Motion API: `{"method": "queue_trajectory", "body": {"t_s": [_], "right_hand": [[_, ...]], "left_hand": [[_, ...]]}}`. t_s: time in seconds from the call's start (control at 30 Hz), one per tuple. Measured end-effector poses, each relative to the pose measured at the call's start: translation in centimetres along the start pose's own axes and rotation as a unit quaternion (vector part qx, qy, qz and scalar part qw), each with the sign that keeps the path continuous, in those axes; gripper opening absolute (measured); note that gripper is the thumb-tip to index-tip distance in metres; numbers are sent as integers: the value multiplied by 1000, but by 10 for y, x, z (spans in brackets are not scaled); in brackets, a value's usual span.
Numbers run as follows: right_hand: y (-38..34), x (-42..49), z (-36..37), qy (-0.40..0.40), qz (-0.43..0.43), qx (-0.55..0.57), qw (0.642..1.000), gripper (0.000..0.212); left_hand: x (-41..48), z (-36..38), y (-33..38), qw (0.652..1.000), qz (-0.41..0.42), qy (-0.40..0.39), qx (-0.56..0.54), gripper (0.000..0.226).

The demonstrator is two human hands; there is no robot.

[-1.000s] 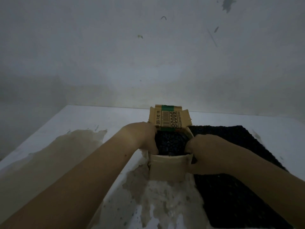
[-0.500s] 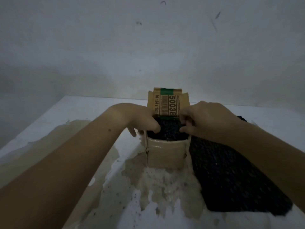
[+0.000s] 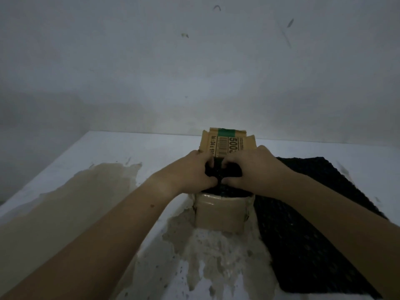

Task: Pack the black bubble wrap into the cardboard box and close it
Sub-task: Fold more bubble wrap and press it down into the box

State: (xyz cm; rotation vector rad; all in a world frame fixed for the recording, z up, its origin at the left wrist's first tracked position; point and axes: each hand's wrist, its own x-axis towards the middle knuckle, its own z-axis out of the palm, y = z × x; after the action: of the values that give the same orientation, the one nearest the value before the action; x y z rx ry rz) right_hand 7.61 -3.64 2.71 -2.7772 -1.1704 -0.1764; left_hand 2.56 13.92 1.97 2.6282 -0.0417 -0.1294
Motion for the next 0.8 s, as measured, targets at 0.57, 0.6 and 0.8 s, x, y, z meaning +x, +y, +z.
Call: {"method": "queue_trajectory", "body": {"t_s": [0.57, 0.6, 0.8], "right_hand": [[10, 23, -11, -173, 44, -171, 969, 22], [8, 23, -8, -160, 41, -180, 970, 19], [-1, 15, -9, -135, 12, -162, 978, 34]], "left_hand": [[27, -24, 18, 955, -122, -224, 154, 69], [26, -23, 18, 955, -116, -218, 163, 64], [23, -24, 19, 956, -102, -213, 176, 48]]}}
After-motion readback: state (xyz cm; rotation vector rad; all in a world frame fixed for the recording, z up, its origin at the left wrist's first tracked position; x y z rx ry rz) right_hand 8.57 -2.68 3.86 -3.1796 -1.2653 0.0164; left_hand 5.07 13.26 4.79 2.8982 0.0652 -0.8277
